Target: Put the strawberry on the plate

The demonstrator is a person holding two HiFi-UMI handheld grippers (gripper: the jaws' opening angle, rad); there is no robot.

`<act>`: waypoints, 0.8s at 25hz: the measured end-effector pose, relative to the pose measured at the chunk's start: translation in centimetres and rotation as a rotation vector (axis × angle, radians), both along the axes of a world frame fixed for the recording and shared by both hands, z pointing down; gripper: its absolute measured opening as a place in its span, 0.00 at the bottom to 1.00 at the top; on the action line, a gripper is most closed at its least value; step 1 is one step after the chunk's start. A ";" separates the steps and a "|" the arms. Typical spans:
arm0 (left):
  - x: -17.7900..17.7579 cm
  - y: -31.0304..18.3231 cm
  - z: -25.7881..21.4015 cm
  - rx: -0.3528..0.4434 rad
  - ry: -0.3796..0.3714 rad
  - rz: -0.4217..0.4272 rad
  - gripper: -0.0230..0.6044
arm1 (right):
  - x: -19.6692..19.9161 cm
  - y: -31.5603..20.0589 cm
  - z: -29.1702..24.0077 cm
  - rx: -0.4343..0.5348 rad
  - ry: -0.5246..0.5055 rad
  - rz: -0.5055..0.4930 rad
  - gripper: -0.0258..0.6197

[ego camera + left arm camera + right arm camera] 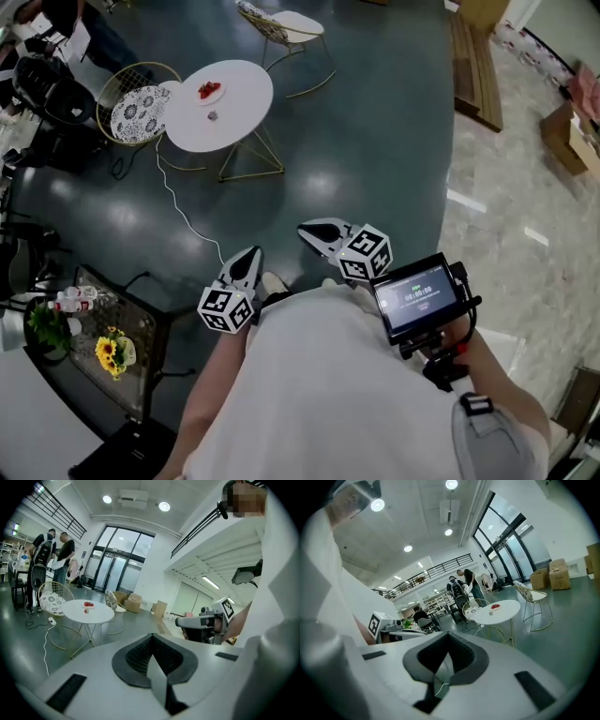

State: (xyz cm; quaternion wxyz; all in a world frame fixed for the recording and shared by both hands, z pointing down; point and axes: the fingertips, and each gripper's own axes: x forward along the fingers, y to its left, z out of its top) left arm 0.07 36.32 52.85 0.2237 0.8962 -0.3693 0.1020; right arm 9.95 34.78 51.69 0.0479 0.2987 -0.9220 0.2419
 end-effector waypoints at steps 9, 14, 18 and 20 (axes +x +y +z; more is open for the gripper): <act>0.3 2.0 0.7 -0.032 0.007 -0.035 0.05 | 0.7 2.1 1.3 -0.047 0.013 0.005 0.05; 1.3 2.3 0.1 -0.035 -0.004 -0.056 0.05 | 2.1 2.5 1.0 -0.065 0.005 0.006 0.05; 2.4 3.2 -0.3 -0.032 -0.015 -0.045 0.05 | 2.4 3.7 0.5 -0.063 -0.003 -0.021 0.05; 2.8 3.4 -0.2 -0.027 -0.020 -0.031 0.05 | 2.2 3.9 0.6 -0.056 -0.005 -0.035 0.05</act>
